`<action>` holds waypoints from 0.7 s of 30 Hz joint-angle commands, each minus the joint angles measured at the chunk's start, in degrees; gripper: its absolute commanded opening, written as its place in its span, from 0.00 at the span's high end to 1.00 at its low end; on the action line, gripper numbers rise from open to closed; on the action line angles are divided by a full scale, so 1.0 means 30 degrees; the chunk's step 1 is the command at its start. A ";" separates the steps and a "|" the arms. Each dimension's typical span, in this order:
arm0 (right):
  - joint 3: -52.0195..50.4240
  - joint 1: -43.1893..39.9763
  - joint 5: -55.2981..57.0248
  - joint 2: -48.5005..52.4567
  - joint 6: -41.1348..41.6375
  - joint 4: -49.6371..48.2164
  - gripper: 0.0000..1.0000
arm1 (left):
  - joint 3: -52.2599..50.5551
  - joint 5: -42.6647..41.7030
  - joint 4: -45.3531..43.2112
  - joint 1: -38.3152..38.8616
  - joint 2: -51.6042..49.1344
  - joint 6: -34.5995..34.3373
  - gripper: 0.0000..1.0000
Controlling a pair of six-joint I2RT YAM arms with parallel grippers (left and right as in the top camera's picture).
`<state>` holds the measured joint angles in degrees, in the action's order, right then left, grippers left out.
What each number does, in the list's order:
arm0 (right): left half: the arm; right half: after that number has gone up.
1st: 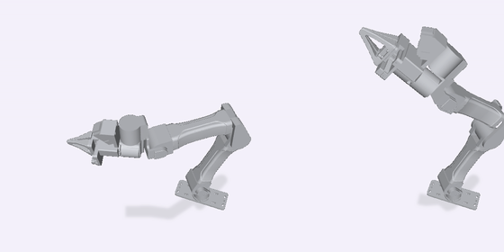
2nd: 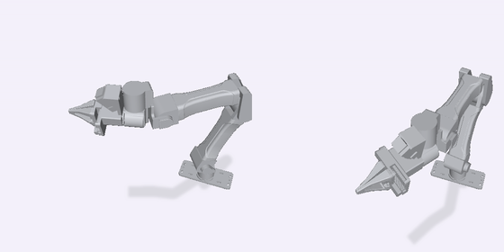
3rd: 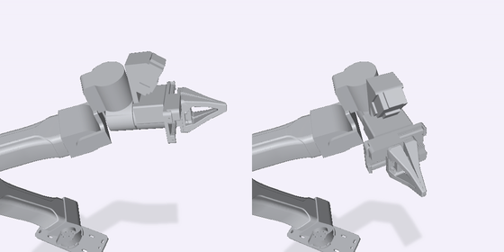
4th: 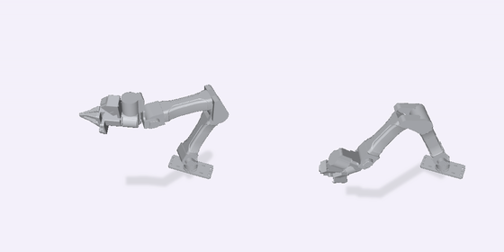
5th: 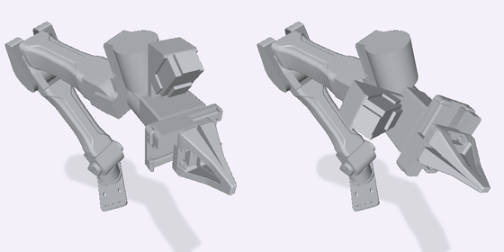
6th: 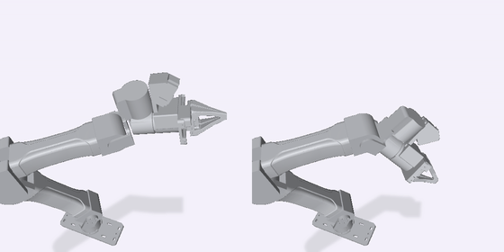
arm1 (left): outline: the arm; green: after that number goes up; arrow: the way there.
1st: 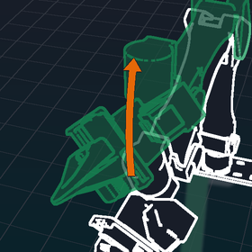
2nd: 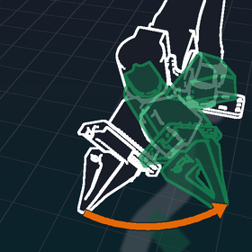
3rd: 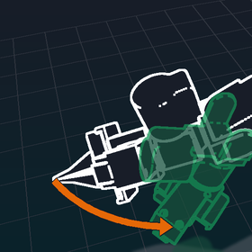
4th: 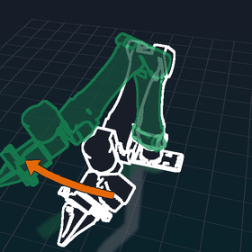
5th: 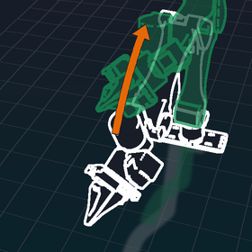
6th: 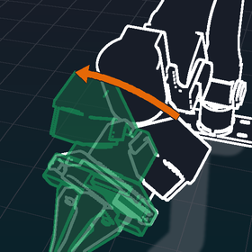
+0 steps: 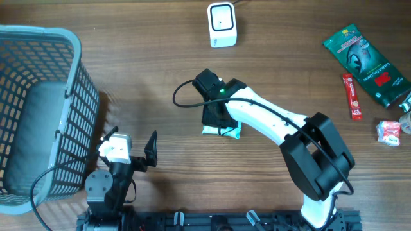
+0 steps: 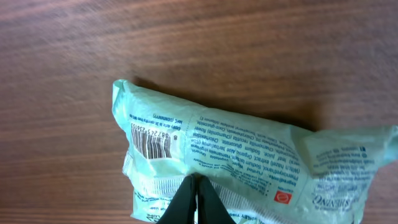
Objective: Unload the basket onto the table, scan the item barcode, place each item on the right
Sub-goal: 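Grasp the teal wipes pack with right gripper and lift it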
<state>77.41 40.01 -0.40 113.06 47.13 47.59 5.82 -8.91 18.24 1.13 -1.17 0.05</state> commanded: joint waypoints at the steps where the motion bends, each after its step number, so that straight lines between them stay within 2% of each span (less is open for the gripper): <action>1: -0.0095 -0.0168 -0.0160 -0.1282 0.0146 0.0328 0.96 | -0.0073 -0.0160 -0.0044 0.0051 0.0117 -0.0182 0.00; 3: -0.0051 -0.0219 -0.0313 -0.3351 -0.0736 -0.0138 0.96 | -0.0073 -0.0160 -0.0044 0.0051 0.0117 -0.0182 0.00; 5: -0.0051 -0.0226 -0.0306 -0.4677 -0.0481 0.0226 0.93 | -0.0073 -0.0168 -0.0044 0.0051 0.0117 -0.0182 0.00; 6: -0.0051 -0.0262 -0.0219 -0.5384 0.0838 0.0969 0.61 | -0.0073 -0.0160 -0.0044 0.0051 0.0117 -0.0175 0.00; 7: -0.0058 -0.0328 -0.0160 -0.5799 0.2477 0.1807 0.01 | -0.0073 -0.0160 -0.0044 0.0051 0.0117 -0.0175 0.00; 10: -0.0138 -0.0437 -0.0386 -0.5996 0.7395 0.4284 0.00 | -0.0073 -0.0168 -0.0044 0.0051 0.0117 -0.0182 0.00; 13: -0.1428 -0.0452 -0.0459 -0.5989 1.0571 0.3993 0.00 | -0.0073 -0.0160 -0.0044 0.0051 0.0117 -0.0182 0.00; 18: -0.4124 -0.1311 -0.0707 -0.5989 0.9107 0.1574 0.00 | -0.0073 -0.0168 -0.0044 0.0051 0.0117 -0.0175 0.00; 21: -0.5632 -0.2943 -0.1814 -0.5974 0.4932 -0.0619 0.00 | -0.0073 -0.0168 -0.0044 0.0051 0.0117 -0.0175 0.00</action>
<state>63.40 35.18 -2.79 94.61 71.57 49.04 5.82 -8.91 18.24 1.13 -1.17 0.05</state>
